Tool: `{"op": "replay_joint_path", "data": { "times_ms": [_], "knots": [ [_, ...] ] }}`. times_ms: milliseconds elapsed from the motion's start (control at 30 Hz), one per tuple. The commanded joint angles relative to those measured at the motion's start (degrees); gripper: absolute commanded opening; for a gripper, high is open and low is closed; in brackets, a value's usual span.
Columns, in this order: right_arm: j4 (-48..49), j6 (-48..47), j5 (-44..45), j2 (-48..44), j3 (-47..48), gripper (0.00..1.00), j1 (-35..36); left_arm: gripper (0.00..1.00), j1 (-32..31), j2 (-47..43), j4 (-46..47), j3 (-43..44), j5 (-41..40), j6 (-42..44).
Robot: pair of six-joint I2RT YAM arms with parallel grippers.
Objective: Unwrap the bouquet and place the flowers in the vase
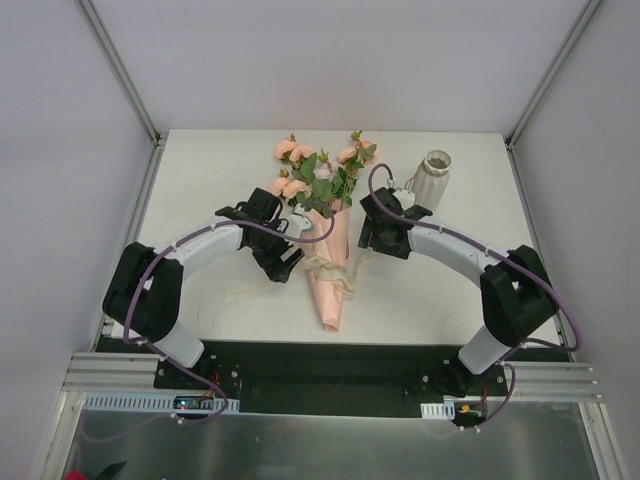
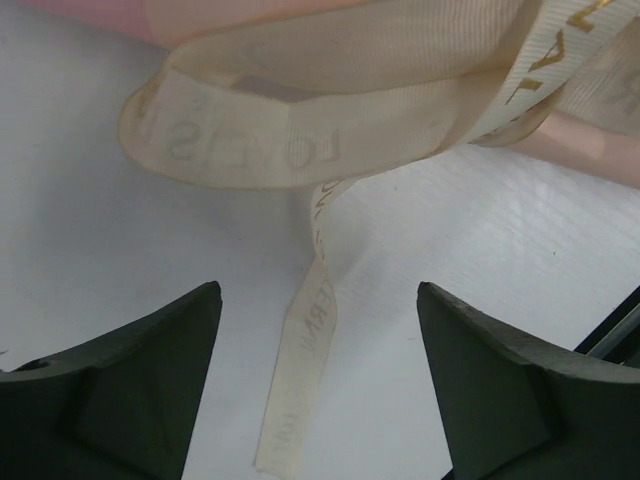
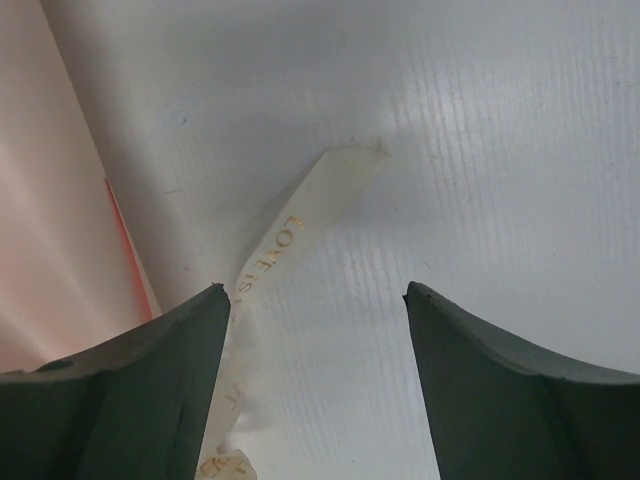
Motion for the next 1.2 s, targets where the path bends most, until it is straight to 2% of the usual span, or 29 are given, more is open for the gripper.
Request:
{"op": "replay_joint_path", "data": {
  "times_ms": [0,200,300,333,400,433,533,700,833,1000,1167],
  "knots": [
    [0.31,4.27,-0.61,2.97,2.39,0.74,0.64,0.73,-2.56,1.80,2.74,-1.20,-1.59,0.88],
    [2.42,7.26,-2.63,6.67,2.48,0.74,0.65,0.63,-3.62,3.30,6.60,-1.91,-2.38,-0.35],
    [4.43,8.58,-4.03,7.81,2.48,0.74,0.73,0.41,-3.71,4.70,7.75,-1.73,-3.52,-0.62],
    [4.88,9.02,-4.21,8.08,2.66,0.74,0.73,0.25,-3.62,5.05,8.18,-1.82,-3.87,-0.79],
    [5.50,9.46,-4.39,8.87,3.01,0.74,0.73,0.11,-3.62,4.97,9.68,-2.17,-5.10,-1.32],
    [5.67,9.72,-4.56,9.13,3.27,0.74,0.65,0.00,-3.71,4.79,10.12,-2.34,-5.46,-1.50],
    [5.41,10.34,-5.00,10.54,4.24,0.73,0.73,0.00,-3.62,4.27,10.74,-2.52,-6.07,-1.94],
    [2.96,12.88,-5.27,12.73,4.85,0.65,0.73,0.00,-3.62,2.08,10.83,-2.96,-5.72,-2.64],
    [-1.00,14.56,-4.30,13.79,6.09,0.51,0.73,0.00,-3.62,-0.12,10.74,-3.14,-6.07,-2.46],
    [-3.28,15.00,-3.25,14.41,6.61,0.43,0.73,0.00,-3.62,-2.76,10.56,-3.31,-5.81,-2.38],
    [-5.04,15.00,-3.33,15.55,7.93,0.25,0.64,0.00,-3.62,-4.08,9.60,-3.31,-5.81,-2.11]
  ]
}}
